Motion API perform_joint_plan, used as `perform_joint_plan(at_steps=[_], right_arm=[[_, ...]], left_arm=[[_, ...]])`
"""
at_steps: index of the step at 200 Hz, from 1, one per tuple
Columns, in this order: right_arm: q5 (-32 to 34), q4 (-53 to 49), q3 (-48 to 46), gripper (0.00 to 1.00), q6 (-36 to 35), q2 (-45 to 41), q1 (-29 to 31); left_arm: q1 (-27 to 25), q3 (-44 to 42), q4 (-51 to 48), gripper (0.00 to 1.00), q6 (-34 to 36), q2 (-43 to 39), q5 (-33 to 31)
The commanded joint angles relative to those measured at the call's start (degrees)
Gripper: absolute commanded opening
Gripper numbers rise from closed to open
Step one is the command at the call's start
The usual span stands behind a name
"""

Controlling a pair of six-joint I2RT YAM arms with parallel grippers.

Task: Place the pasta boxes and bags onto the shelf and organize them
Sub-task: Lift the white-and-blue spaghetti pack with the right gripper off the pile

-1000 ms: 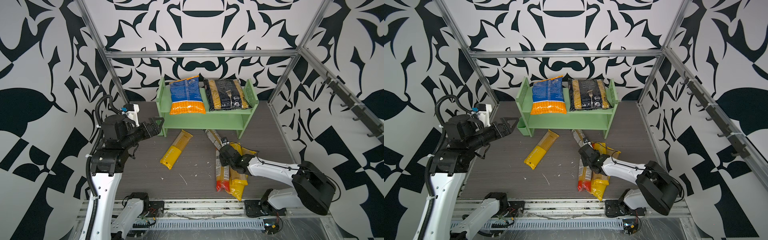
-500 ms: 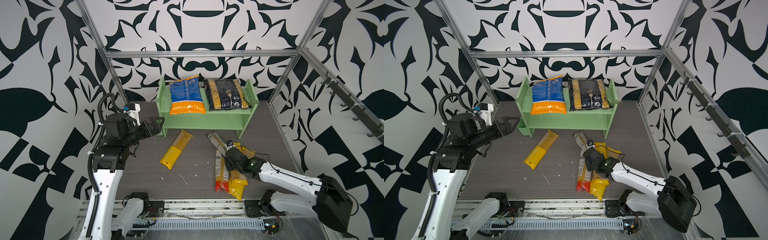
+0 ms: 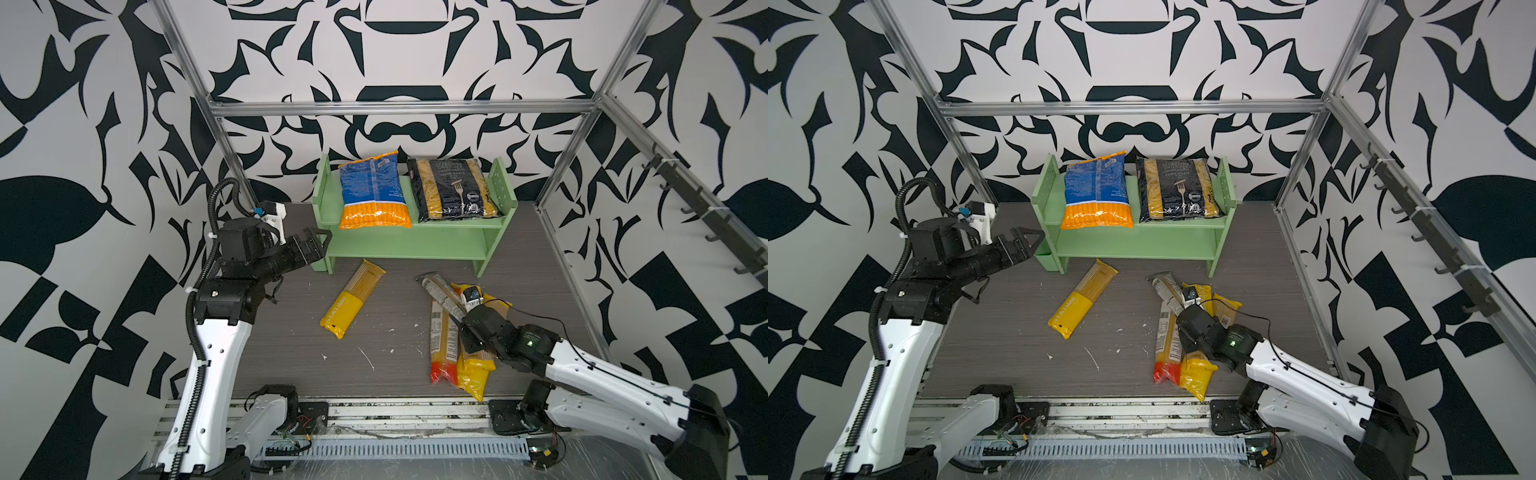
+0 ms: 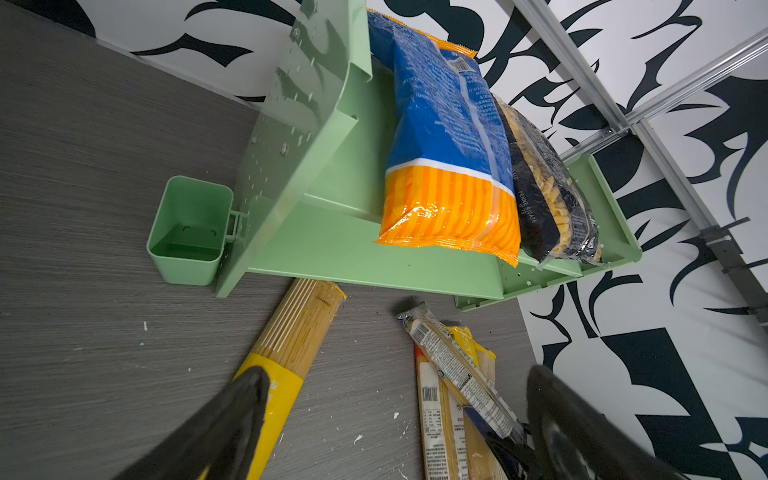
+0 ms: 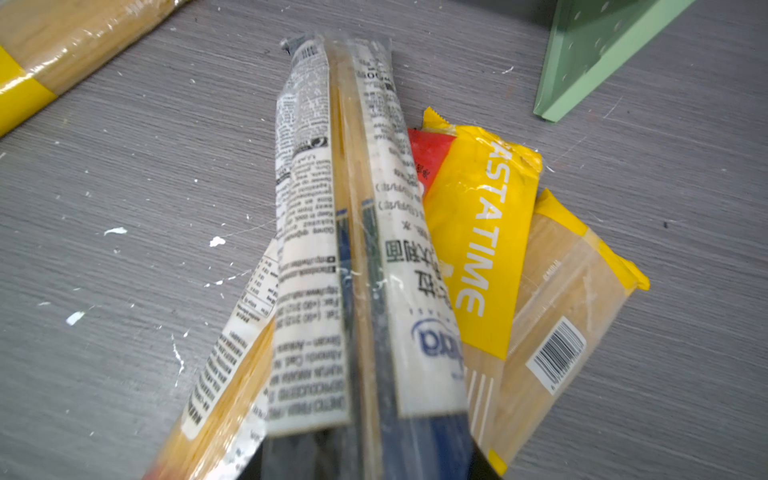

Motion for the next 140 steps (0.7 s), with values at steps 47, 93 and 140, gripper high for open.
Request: perform_joint_plan(at_steps=[47, 93, 140], right_arm=[[3.8, -0.5, 6.0, 0.00, 1.3, -7.5, 1.0], [3.7, -3.7, 9.1, 0.00, 0.5, -10.4, 1.0], [4.1, -5.8, 11.5, 0.00, -0.1, -13.0, 1.0]], left_arm=[[-0.1, 3.2, 1.9, 1.00, 1.6, 1.6, -2.6], [-0.1, 4.7, 1.8, 0.99, 1.8, 2.9, -3.7], [-0.1, 6.3, 1.8, 0.99, 2.4, 4.0, -4.6]])
